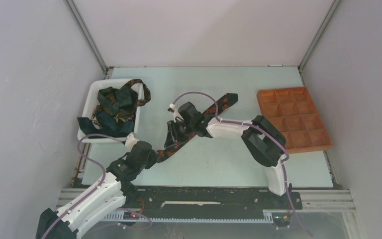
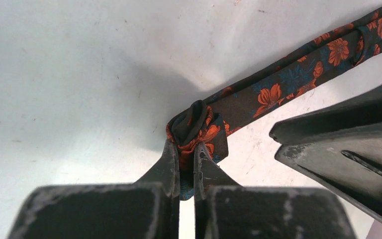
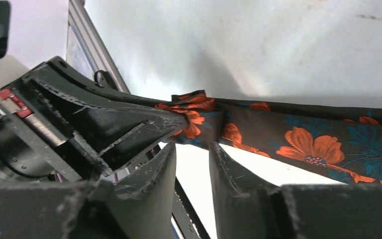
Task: Roll the ties
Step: Roll the tie at the center of the board.
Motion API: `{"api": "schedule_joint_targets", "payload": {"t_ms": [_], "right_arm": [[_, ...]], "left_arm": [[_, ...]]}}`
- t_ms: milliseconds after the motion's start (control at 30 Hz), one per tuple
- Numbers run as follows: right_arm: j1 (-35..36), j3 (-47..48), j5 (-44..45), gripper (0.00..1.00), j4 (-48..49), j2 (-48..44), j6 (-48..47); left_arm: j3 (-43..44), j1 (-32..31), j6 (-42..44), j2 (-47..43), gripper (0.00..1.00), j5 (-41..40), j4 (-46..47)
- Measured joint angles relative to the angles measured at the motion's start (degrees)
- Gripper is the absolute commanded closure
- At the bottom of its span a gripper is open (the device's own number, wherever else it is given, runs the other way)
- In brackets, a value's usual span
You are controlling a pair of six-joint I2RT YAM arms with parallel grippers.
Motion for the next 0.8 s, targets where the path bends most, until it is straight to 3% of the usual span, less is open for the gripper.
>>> {"api": "schedule_joint_targets", "payload": {"t_ms": [133,267,800], "right_arm": [[0.9,0.0,0.2,0.84,1.4,-1.4,-0.1],[2.1,0.1,0.2,0.91,2.0,-0.6,0.2],[3.6,3.6,0.0,0.97,2.3,8.7,0.2]], "left_arm": [[2.0,0.0,1.0,0.5,1.0,-0.1,-2.4],[3.6,0.0,1.5,1.2,1.0,-0.2,-4.7],[5.6,0.0,2.5,3.4,1.0,-0.1,-7.9]]}}
